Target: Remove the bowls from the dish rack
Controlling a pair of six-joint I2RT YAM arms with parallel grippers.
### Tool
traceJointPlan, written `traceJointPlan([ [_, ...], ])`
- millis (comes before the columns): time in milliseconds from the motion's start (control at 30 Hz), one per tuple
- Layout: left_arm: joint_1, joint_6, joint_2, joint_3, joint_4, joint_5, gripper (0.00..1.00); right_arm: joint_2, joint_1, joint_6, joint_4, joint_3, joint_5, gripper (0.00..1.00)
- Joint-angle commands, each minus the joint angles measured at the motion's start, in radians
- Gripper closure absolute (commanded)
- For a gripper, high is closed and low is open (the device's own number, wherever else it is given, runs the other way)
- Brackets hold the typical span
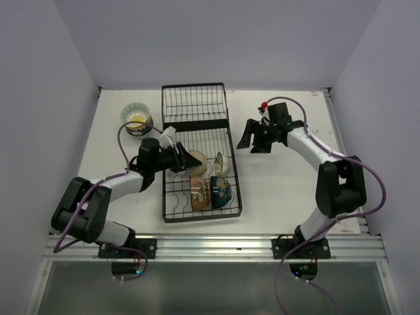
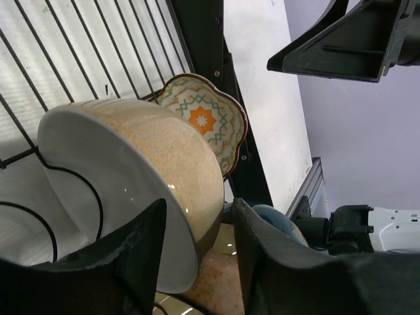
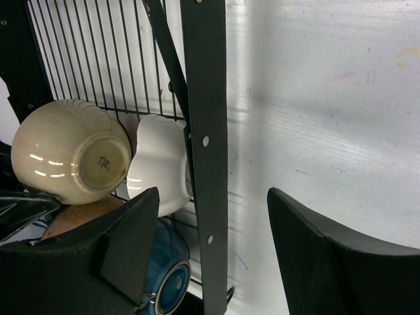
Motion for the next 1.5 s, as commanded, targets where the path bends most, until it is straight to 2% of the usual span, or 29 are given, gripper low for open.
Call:
traceJointPlan([
  [0, -0.010, -0.070, 0.028, -0.016, 0.178, 0.014, 0.53, 0.004, -0.003, -0.001, -0.030, 0.044, 0.021, 0.29],
  [67, -0.016, -0.095, 0.037, -0.026, 0.210, 0.002, 0.63, 0.006, -0.003, -0.002, -0.036, 0.046, 0.021, 0.30],
  [167, -0.028, -0.110, 0.040, -0.039, 0.235, -0.004, 0.70, 0.009, -0.001, -0.004, -0.033, 0.049, 0.020, 0.30],
  [267, -0.028, -0.133, 0.034, -0.056, 0.257, -0.010, 0.81, 0.016, -0.001, 0.001, -0.029, 0.047, 0.015, 0.30],
  [367, -0.028, -0.170, 0.027, -0.076, 0.283, -0.024, 0.96, 0.016, -0.003, 0.002, -0.027, 0.047, 0.009, 0.30],
  [433, -0.030, -0.220, 0.025, -0.093, 0.336, -0.033, 1.00, 0.016, -0.003, 0.002, -0.026, 0.044, 0.010, 0.30],
  [600, -0.030, -0.336, 0.048, -0.168, 0.485, -0.062, 1.00, 0.016, -0.003, -0.004, -0.030, 0.044, 0.009, 0.30],
  [733, -0.030, -0.440, 0.089, -0.211, 0.672, -0.078, 1.00, 0.019, -0.003, -0.008, -0.033, 0.046, 0.009, 0.30],
  [1100, -0.029, -0.529, 0.128, -0.233, 0.921, -0.133, 1.00, 0.029, -0.003, -0.021, -0.040, 0.050, 0.010, 0.30],
  [1467, -0.030, -0.673, 0.332, -0.222, 1.299, -0.139, 1.00, 0.044, -0.001, -0.050, -0.061, 0.070, 0.023, 0.30],
])
